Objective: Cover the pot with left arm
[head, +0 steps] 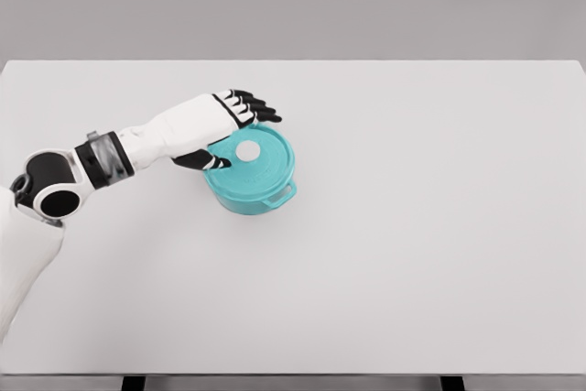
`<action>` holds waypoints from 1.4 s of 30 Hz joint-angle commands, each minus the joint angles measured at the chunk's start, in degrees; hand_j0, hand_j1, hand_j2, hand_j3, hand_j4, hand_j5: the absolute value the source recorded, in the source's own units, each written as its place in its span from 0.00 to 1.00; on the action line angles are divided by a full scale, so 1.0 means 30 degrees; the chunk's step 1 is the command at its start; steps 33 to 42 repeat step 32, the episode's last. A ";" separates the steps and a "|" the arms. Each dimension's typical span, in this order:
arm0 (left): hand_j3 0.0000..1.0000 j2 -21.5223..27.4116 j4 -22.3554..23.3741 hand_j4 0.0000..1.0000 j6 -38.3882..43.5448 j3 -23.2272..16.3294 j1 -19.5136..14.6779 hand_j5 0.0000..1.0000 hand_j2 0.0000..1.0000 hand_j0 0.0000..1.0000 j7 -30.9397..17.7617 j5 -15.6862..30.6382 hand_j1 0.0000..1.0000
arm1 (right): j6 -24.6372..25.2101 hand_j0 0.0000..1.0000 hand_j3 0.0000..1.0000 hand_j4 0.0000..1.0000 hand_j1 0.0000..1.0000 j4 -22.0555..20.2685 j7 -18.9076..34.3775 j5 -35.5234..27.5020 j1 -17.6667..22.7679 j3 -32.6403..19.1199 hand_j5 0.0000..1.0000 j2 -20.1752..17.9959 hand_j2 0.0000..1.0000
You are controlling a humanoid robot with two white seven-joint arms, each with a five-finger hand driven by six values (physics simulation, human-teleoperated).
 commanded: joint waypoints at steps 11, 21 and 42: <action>1.00 0.0655 -0.1196 1.00 0.0043 0.2510 0.0058 1.00 1.00 1.00 0.0015 0.1025 1.00 | -0.0001 1.00 1.00 1.00 1.00 0.0018 0.0003 0.0001 0.0000 0.0001 1.00 0.0001 1.00; 1.00 0.3585 0.0825 1.00 0.0043 0.7168 0.1787 1.00 1.00 1.00 -0.0043 0.1113 1.00 | -0.0001 1.00 1.00 1.00 1.00 -0.0011 0.0003 0.0001 0.0000 0.0001 1.00 0.0001 1.00; 1.00 0.4113 0.1587 1.00 0.0043 0.7403 0.2021 1.00 1.00 1.00 -0.0043 0.1113 1.00 | -0.0001 1.00 1.00 1.00 1.00 -0.0011 0.0003 0.0001 0.0000 0.0001 1.00 0.0001 1.00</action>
